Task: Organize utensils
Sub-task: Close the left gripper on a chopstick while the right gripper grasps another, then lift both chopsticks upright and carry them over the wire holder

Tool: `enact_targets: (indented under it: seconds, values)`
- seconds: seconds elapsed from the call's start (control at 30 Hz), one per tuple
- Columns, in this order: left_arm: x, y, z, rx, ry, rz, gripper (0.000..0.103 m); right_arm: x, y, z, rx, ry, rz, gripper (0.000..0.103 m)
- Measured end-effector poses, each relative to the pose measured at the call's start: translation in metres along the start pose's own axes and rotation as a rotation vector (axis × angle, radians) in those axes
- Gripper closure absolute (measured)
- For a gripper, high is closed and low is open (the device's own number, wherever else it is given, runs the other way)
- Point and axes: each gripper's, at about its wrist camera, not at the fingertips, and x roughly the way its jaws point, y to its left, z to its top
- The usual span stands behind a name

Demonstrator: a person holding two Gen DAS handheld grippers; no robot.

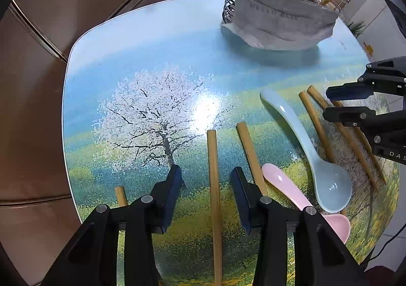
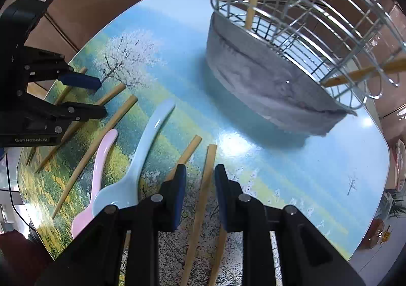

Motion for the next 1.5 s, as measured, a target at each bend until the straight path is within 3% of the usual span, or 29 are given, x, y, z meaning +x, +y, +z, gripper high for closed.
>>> enact_targets:
  seconds: [0.4, 0.47, 0.57, 0.63, 0.9, 1.5]
  values:
    - [0.000, 0.003, 0.006, -0.016, 0.036, 0.032, 0.073, 0.018, 0.011, 0.008, -0.024, 0.050, 0.002, 0.085]
    - [0.000, 0.003, 0.002, -0.017, 0.038, 0.030, 0.087, 0.019, 0.011, 0.007, -0.031, 0.057, -0.006, 0.087]
    - [0.000, 0.001, 0.002, -0.013, 0.044, 0.031, 0.094, 0.020, 0.015, 0.008, -0.028, 0.065, -0.016, 0.089]
    - [0.001, -0.001, 0.003, -0.013, 0.044, 0.039, 0.095, 0.021, 0.019, 0.009, -0.020, 0.066, -0.019, 0.096]
    - [-0.003, -0.002, -0.005, -0.038, 0.011, 0.062, 0.096, 0.018, 0.028, -0.006, 0.043, 0.025, -0.029, 0.096]
    - [-0.139, -0.008, -0.089, -0.177, -0.386, 0.030, 0.097, -0.133, 0.044, -0.111, 0.165, -0.436, -0.002, 0.096]
